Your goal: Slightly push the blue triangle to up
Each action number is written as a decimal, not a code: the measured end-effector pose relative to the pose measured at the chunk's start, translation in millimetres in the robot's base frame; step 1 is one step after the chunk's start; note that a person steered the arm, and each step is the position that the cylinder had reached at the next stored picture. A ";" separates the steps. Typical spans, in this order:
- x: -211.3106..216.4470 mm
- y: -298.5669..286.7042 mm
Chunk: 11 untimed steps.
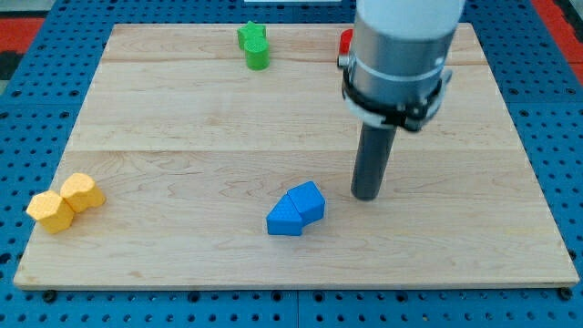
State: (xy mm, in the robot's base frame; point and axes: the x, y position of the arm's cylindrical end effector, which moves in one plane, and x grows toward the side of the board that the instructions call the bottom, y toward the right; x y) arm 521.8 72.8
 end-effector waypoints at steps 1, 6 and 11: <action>6.1 -75.6; 97.3 -44.9; 87.9 -153.4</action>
